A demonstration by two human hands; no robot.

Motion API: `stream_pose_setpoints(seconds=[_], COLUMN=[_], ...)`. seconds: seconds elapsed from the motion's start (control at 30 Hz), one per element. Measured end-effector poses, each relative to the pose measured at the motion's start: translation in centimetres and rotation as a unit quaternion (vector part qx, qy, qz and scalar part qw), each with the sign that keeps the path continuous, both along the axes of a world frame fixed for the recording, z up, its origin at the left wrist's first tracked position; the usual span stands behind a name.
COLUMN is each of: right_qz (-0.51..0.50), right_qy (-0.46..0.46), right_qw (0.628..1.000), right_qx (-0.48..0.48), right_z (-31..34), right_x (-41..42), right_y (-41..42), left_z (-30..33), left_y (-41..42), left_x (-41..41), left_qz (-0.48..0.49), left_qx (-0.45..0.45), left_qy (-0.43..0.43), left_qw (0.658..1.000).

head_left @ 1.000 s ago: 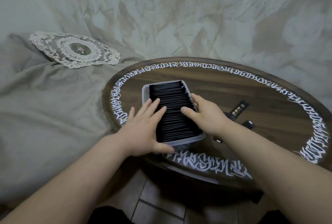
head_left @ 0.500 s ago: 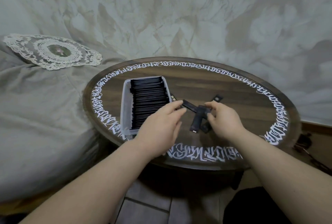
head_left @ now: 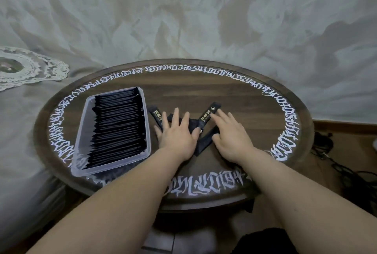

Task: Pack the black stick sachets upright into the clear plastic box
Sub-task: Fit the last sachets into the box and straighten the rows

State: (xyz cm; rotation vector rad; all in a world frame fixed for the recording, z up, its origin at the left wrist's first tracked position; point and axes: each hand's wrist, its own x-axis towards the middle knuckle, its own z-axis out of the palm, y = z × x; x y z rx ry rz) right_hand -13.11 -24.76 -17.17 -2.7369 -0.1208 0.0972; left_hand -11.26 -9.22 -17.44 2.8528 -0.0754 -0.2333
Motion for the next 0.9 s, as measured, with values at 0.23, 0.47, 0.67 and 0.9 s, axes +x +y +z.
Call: stream_pose_setpoints(seconds=[0.23, 0.47, 0.67, 0.9], right_qz=[0.101, 0.106, 0.082, 0.11], right_qy=[0.052, -0.024, -0.051, 0.043], right_qw=[0.991, 0.993, 0.994, 0.991], right_qx=[-0.077, -0.056, 0.045, -0.063], right_z=[0.6, 0.1, 0.8, 1.2], right_x=[4.2, 0.7, -2.8, -4.0], right_y=[-1.8, -2.4, -3.2, -3.4], left_z=[-0.7, -0.8, -0.8, 0.2], left_y=[0.3, 0.7, 1.4, 1.5], left_x=[1.3, -1.1, -4.6, -4.4], left_qz=[-0.062, -0.126, -0.051, -0.089], left_qx=[0.028, -0.112, -0.101, -0.054], left_qy=[-0.034, -0.116, -0.185, -0.021], left_qw=[0.997, 0.979, 0.976, 0.994])
